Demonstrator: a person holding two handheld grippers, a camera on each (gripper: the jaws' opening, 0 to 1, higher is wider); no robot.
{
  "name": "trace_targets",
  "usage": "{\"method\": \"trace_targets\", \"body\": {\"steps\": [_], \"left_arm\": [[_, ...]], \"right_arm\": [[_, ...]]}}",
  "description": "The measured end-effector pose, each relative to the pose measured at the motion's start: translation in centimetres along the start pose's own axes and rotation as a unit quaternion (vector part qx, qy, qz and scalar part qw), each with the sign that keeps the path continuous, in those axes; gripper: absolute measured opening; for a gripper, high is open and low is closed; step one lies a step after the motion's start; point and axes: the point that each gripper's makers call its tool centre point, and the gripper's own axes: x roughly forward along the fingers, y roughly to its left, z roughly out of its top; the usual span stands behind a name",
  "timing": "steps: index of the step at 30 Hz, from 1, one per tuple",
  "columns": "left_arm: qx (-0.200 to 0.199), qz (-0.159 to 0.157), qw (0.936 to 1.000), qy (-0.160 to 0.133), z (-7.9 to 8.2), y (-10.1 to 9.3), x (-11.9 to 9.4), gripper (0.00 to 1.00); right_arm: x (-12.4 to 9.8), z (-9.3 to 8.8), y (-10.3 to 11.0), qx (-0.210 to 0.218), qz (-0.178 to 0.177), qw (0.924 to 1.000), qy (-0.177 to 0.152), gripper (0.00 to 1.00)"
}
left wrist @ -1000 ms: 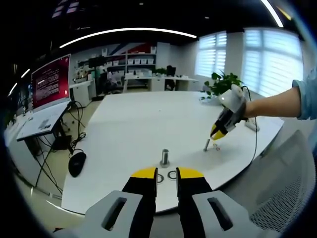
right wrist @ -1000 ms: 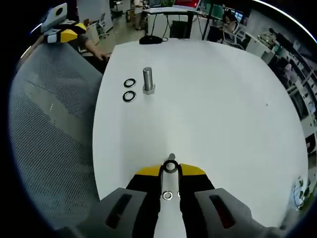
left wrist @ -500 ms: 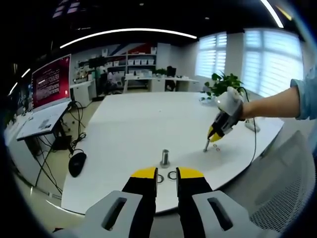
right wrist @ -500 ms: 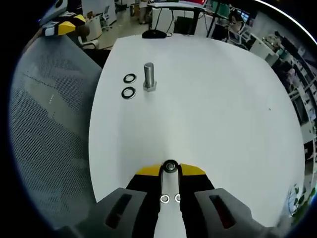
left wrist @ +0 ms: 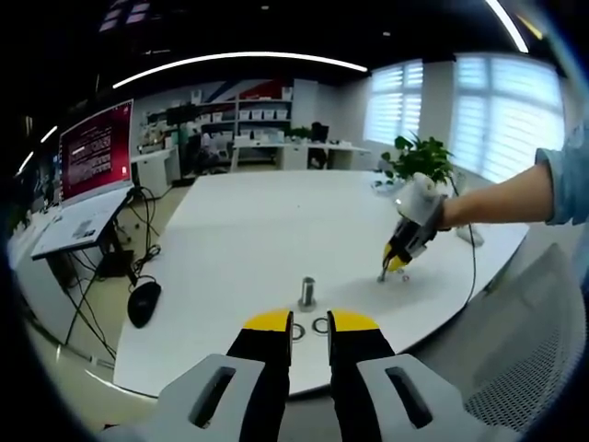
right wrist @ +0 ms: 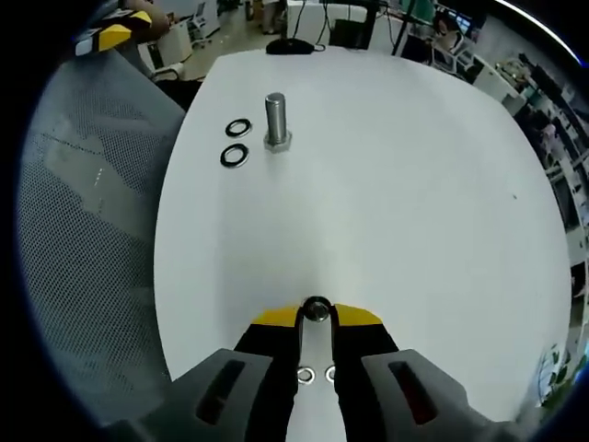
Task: Place the washer onto the threaded stud by aligning its center hole with the stud, sliding it down to the base, and recovering from edge contact or off-axis alignment until the washer reaches the visible bottom stop.
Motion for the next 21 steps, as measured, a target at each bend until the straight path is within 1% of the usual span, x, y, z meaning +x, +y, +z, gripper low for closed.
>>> {"method": "trace_targets", "body": {"steps": [7, 9, 12, 15, 18, 21], "left_arm": [[0.001, 0.0, 1.0, 0.005, -0.1, 0.0, 0.1, 0.12], [0.001, 0.0, 1.0, 0.006, -0.2, 0.0, 0.1, 0.12], [0.001, 0.0, 1.0, 0.008, -0.2, 0.0, 0.1, 0.12], [0.001, 0.0, 1.0, 0.009, -0.2, 0.0, 0.1, 0.12], [0.001, 0.001, 1.0, 0.008, -0.2, 0.0, 0.1, 0.11], [0.0, 0.001, 1.0, 0.007, -0.1, 0.1, 0.1, 0.11]], "right_arm": [[1.6, -0.7, -0.1, 0.004, 0.004, 0.9999, 0.013, 0.14], [1.9, -0.8, -0.1, -0.013, 0.01, 0.9998, 0.012, 0.15], [1.9, -1.1, 0.0, 0.002, 0.007, 0.9999, 0.01, 0.21], [1.4, -1.6, 0.1, 0.015, 0.009, 0.9998, -0.001, 0.22], [1.0, -2.9, 0.4, 0.024, 0.01, 0.9997, -0.001, 0.22], [0.5, -4.7, 0.5, 0.035, 0.005, 0.9993, 0.006, 0.22]]}}
